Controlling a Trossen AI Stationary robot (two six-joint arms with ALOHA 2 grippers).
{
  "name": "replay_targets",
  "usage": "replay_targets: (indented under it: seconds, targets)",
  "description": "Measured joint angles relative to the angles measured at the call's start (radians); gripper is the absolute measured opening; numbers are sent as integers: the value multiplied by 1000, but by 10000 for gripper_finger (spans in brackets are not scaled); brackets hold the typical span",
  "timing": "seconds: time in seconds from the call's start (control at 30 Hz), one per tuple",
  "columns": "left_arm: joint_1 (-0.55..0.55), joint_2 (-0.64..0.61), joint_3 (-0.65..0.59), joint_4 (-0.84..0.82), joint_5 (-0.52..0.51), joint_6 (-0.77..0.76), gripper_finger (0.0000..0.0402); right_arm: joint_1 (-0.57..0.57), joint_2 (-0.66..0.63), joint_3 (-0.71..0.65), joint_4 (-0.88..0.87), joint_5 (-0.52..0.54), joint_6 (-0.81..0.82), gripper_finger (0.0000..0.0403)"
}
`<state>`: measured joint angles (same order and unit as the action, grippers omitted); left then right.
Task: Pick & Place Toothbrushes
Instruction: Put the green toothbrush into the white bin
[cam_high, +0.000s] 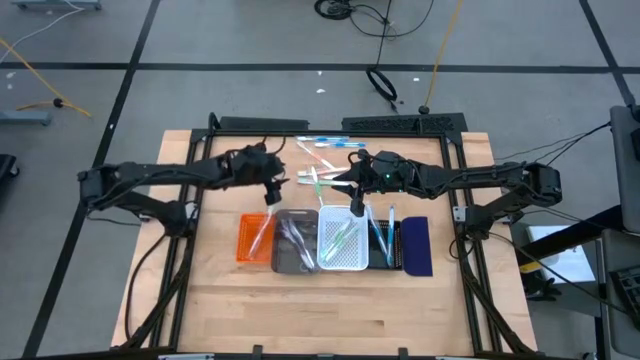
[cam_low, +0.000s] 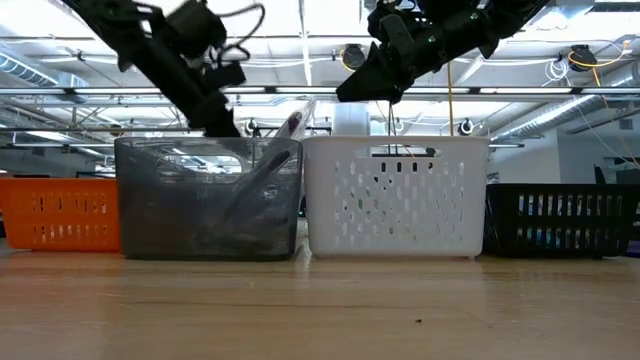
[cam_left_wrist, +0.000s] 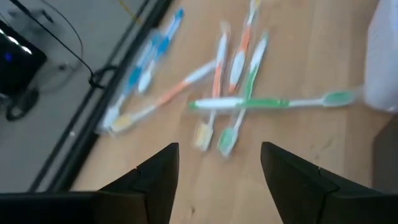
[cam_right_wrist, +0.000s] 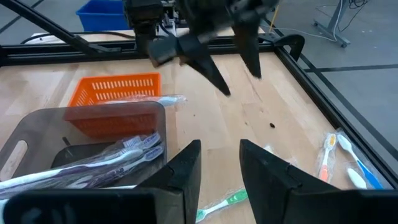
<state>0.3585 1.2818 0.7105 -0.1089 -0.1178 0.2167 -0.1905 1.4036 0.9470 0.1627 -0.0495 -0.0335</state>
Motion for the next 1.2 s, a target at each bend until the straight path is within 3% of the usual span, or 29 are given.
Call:
replay_targets:
  seconds: [0.33,0.8,1.2]
  targets:
    - [89,182,61,36,146,41,170,0,0,0,-2,0,-8,100]
    - [101,483,312,-129,136,112,173,0,0,0,-62,0,-6,100]
    - [100,578,331,-144,146,168,169,0,0,0,-71,0,-12,100]
